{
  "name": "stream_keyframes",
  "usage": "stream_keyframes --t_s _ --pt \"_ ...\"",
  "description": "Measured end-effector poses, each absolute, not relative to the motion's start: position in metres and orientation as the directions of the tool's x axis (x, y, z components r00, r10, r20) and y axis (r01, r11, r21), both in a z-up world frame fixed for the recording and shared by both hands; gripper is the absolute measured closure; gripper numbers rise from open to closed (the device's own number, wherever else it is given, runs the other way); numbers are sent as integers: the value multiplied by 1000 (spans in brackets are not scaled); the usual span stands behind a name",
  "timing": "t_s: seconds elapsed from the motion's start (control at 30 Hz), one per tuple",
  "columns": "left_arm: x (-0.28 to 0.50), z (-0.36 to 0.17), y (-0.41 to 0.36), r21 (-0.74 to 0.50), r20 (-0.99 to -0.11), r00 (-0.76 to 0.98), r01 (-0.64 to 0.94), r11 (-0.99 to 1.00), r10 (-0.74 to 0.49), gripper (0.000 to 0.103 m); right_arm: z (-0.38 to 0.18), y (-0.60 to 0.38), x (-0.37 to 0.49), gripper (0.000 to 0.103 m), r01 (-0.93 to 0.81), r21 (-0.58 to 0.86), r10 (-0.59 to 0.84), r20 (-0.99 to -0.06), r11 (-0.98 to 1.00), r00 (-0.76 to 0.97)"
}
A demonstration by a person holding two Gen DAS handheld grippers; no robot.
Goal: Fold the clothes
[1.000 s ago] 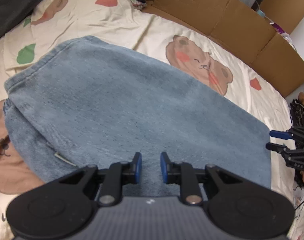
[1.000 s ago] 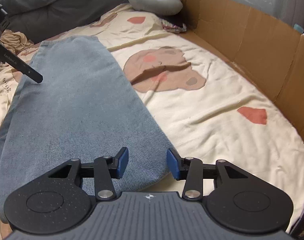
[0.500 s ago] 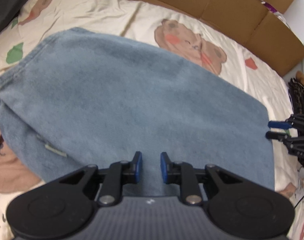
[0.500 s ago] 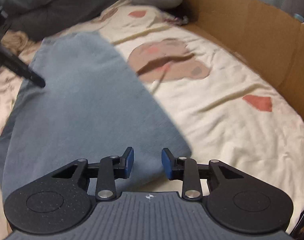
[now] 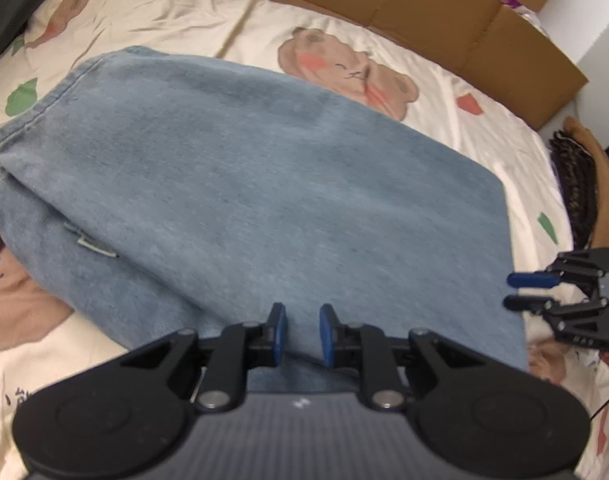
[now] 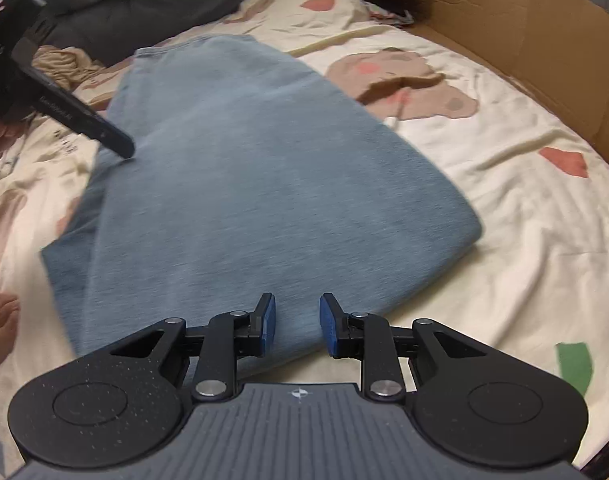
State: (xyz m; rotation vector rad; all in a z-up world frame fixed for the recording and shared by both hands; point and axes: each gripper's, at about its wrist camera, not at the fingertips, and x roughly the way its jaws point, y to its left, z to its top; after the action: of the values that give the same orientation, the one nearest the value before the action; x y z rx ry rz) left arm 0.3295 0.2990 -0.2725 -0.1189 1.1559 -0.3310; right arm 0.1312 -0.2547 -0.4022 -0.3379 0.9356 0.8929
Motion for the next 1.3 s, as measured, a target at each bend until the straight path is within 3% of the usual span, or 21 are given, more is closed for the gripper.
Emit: stream_keyframes --t_s 0.23,0.63,0.9,1.03,1.3 --pt "314 -267 286 -315 -863 328 245 917 -385 85 -400 -249 100 72 -784 160 533 -811 599 242" --pt "282 -280 271 -394 -863 190 327 859 -468 90 -398 -246 60 85 -742 229 550 -807 630 218" --pt "276 -304 263 -378 -889 130 333 864 -439 93 -401 -247 47 85 -710 265 547 -813 652 199" --pt "281 -311 252 -337 -904 125 380 861 -409 100 -397 -261 57 83 -619 342 563 -801 708 202" --pt "281 -289 250 -367 -894 106 387 846 -435 100 -399 -294 71 77 -399 461 579 -774 793 257"
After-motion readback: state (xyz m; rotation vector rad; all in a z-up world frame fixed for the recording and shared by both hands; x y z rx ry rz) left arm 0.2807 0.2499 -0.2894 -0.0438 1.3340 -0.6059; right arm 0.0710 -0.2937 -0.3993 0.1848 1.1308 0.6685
